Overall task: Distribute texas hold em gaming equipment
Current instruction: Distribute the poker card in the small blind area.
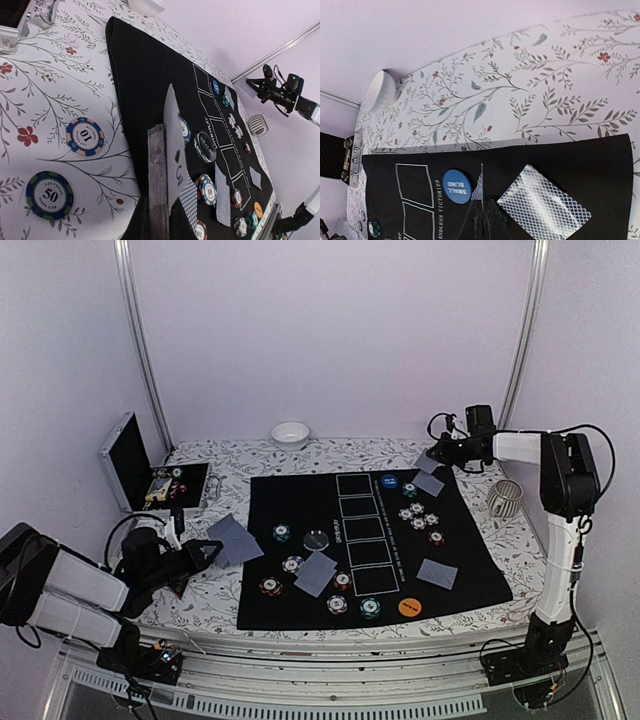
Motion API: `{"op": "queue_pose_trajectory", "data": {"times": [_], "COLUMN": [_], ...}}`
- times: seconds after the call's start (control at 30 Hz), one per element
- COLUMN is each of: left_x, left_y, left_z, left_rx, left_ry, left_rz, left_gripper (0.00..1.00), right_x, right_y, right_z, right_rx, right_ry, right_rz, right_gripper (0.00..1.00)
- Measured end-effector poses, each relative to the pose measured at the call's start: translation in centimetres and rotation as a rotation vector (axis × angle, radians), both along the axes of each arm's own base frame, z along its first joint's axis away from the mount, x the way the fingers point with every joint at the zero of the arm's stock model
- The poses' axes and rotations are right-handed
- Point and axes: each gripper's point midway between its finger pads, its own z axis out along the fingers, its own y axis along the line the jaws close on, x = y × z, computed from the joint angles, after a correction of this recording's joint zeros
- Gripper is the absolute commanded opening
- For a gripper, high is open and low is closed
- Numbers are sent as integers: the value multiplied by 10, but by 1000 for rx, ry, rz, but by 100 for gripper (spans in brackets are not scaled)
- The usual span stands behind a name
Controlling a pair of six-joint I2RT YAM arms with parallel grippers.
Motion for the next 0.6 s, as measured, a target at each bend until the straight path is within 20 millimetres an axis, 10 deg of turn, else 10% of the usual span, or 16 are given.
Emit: {"op": "queue_pose_trajectory", "data": {"times": [0.23, 0.6], "left_x": [0, -1], "left_y": [1, 4], "left_z": [6, 2], "left_rx": [-2, 14], "left_ry": [-14, 1], "left_rz": [4, 13], "left_gripper": [0, 0], "right_x": [-1, 3], "right_y": [-8, -22], "right_z": [-61, -67], "right_rx": [-56, -114], "right_ry": [111, 95], "right_rz": [-28, -41], "right_gripper": [2, 4]}}
